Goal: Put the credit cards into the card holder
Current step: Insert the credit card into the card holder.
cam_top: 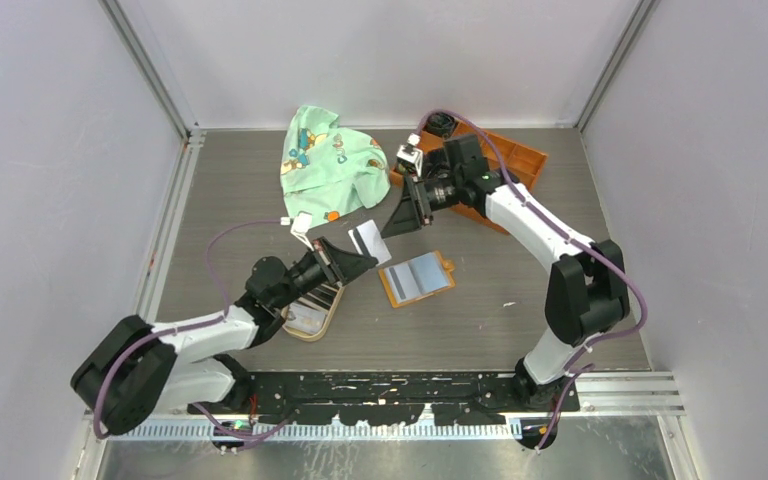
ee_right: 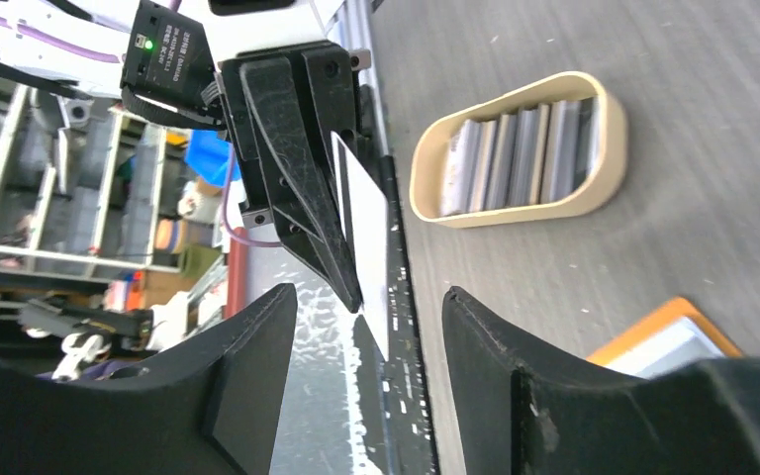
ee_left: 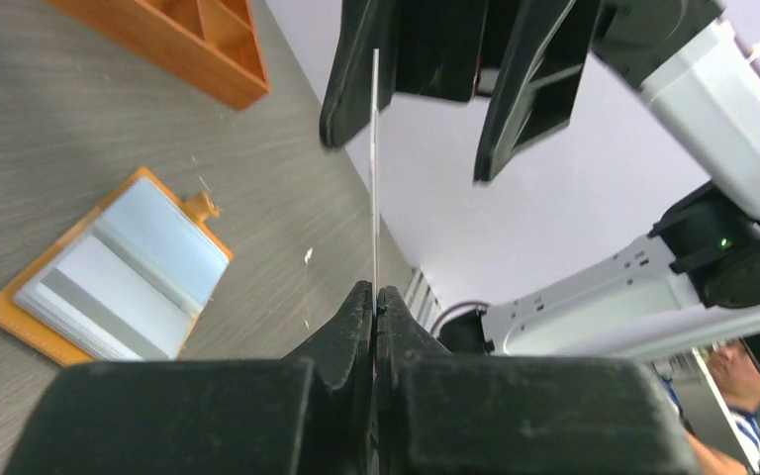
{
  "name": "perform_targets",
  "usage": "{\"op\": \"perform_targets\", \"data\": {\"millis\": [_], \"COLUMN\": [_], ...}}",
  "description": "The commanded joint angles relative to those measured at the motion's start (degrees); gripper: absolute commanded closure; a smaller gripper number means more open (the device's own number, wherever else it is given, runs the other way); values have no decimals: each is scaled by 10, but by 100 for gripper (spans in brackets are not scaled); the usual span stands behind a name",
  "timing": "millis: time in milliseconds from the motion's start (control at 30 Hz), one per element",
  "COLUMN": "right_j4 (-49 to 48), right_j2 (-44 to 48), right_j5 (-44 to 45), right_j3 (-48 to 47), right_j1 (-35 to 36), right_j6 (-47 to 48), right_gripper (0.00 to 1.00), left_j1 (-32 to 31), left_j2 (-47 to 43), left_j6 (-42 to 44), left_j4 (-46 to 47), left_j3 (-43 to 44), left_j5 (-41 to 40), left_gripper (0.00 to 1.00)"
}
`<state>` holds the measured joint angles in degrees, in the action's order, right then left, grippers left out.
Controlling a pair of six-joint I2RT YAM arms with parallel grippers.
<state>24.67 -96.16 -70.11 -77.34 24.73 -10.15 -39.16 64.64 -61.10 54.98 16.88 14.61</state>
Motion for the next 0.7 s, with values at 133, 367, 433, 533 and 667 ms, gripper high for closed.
{"op": "perform_targets", "data": {"millis": [133,367,433,533,667], "right_j4": [35,88,93,94,86], "right_j2": [53,46,47,49,53], "right_j5": [18,21,19,16,26], "right_j3": [16,-3,-9,-11,2], "right_j1": [-19,-28,-35,-49,-78], "right_j6": [97,136,136,131,122], "right_gripper": [43,70,84,95,97], "left_j1": [7,11,12,18,21], "left_j2": [137,189,192,194,149], "left_j6": [-21,-40,-41,-40,8], "left_j4": [186,234,233,220,100], "left_j3": [71,84,86,85,72], "left_j5": [180,204,205,200,148], "left_gripper": [100,100,100,95,66]}}
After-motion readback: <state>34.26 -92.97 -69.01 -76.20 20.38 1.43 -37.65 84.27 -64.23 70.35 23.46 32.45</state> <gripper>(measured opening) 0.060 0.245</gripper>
